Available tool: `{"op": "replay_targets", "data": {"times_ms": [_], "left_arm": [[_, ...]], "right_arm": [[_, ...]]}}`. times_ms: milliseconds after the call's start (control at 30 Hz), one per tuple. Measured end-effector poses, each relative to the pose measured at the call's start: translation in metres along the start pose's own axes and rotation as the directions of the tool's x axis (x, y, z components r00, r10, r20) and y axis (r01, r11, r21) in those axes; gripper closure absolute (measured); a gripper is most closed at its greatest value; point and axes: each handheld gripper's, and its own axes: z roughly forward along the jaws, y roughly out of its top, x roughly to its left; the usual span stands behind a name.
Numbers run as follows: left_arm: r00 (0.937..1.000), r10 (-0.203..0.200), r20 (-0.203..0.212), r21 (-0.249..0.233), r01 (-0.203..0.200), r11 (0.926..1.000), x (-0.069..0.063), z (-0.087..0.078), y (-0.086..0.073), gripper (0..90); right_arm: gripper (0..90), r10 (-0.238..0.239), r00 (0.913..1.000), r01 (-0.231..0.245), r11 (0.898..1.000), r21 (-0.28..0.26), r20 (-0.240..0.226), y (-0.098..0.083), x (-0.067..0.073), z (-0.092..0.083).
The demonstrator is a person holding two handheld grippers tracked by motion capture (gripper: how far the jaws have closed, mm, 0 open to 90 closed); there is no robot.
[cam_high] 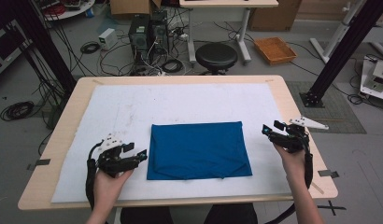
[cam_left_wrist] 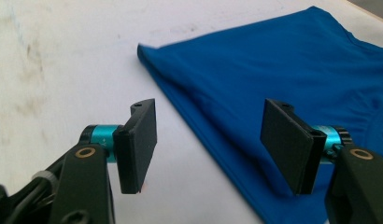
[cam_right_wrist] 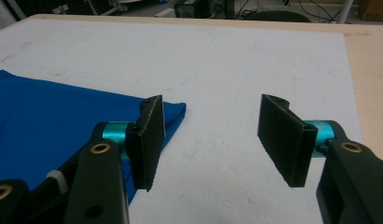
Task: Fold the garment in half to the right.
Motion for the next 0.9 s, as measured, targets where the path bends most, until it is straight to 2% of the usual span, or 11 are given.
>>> {"op": "replay_targets", "data": {"times_ms": [200,267,367,433,500,667,900], "left_arm": [[0.9967,-0.077,0.026,0.036,0.076,0.9964,-0.007,-0.010,-0.021,36.4],[0.9932,-0.108,0.045,0.047,0.106,0.9933,-0.010,-0.009,-0.026,36.7],[0.9887,-0.141,0.051,0.071,0.137,0.9880,-0.012,-0.005,-0.030,37.5],[0.9826,-0.182,0.039,0.083,0.178,0.9805,-0.013,-0.001,-0.031,43.0],[0.9747,-0.218,0.047,0.093,0.213,0.9726,-0.013,0.003,-0.032,43.8],[0.9685,-0.243,0.054,0.097,0.237,0.9666,-0.017,0.011,-0.031,44.0],[0.9725,-0.231,0.029,0.096,0.228,0.9690,-0.027,0.021,-0.028,44.2]], "right_arm": [[41.4,-0.012,0.9999,0.012,1.000,0.000,-0.004,0.000,0.003,0.001],[41.4,-0.013,0.9999,0.013,1.000,0.002,-0.005,0.000,0.003,0.002],[41.4,-0.015,0.9999,0.015,1.000,0.005,-0.005,0.000,0.004,0.003],[41.4,-0.015,0.9999,0.015,1.000,0.005,-0.006,0.000,0.005,0.004],[41.4,-0.019,0.9998,0.019,1.000,0.004,-0.006,0.000,0.006,0.004],[41.4,-0.020,0.9998,0.020,1.000,0.005,-0.006,0.000,0.007,0.004],[41.4,-0.028,0.9995,0.028,1.000,0.005,-0.013,0.002,0.011,0.005]]}}
